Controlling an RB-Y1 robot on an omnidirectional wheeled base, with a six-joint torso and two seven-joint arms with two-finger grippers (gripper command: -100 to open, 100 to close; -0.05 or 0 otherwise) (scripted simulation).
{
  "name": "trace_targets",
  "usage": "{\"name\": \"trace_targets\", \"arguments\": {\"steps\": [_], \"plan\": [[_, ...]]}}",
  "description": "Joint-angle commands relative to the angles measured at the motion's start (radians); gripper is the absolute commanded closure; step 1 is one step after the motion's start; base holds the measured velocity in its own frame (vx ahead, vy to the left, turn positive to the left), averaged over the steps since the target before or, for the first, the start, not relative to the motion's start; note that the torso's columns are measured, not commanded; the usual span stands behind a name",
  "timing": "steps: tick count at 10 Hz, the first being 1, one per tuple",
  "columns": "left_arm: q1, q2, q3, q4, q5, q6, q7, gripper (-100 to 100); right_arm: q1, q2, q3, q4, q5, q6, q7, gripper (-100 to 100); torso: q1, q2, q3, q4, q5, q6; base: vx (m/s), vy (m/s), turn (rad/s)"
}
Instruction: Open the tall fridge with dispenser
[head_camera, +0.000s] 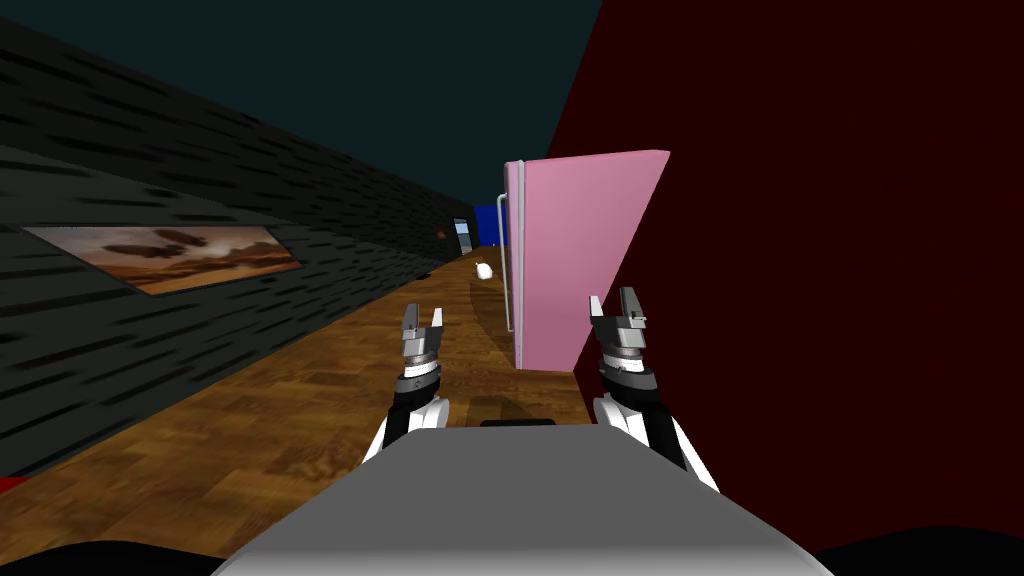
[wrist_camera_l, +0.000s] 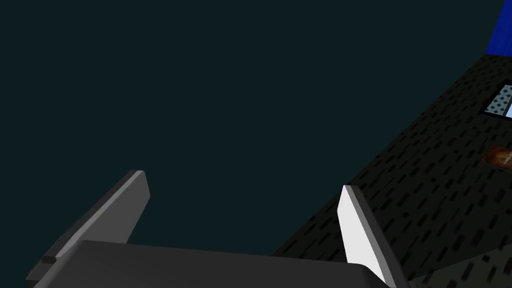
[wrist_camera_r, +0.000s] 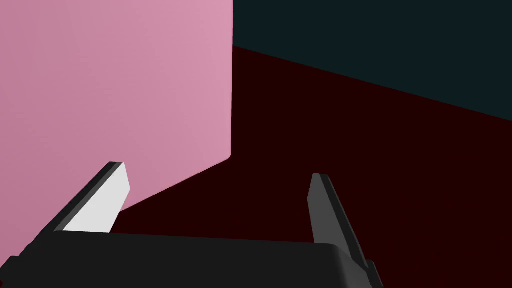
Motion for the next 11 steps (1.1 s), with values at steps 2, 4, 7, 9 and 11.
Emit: {"name": "trace_targets", "arguments": {"steps": [2,4,7,9,11], "plan": [[0.000,0.000,0.000,0.000,0.000,0.000,0.000,0,0.000,0.000,0.000,0.000,0.000,0.000,0.000,0,0.000,0.104,-0.209,0.105,0.000,0.000,0.000,0.000,0.000],[0.000,0.000,0.000,0.000,0.000,0.000,0.000,0,0.000,0.000,0.000,0.000,0.000,0.000,0.000,0,0.000,0.248,-0.497,0.248,0.000,0.000,0.000,0.000,0.000],[0.000,0.000,0.000,0.000,0.000,0.000,0.000,0,0.000,0.000,0.000,0.000,0.000,0.000,0.000,0,0.000,0.470,-0.939,0.470,0.000,0.000,0.000,0.000,0.000],[0.000,0.000,0.000,0.000,0.000,0.000,0.000,0,0.000,0.000,0.000,0.000,0.000,0.000,0.000,0,0.000,0.618,-1.234,0.617,0.000,0.000,0.000,0.000,0.000],[0.000,0.000,0.000,0.000,0.000,0.000,0.000,0,-0.023,-0.051,0.000,-0.009,-0.041,-0.046,0.006,-100,0.001,0.724,-1.452,0.724,0.000,-0.001,0.037,0.013,0.172]]}}
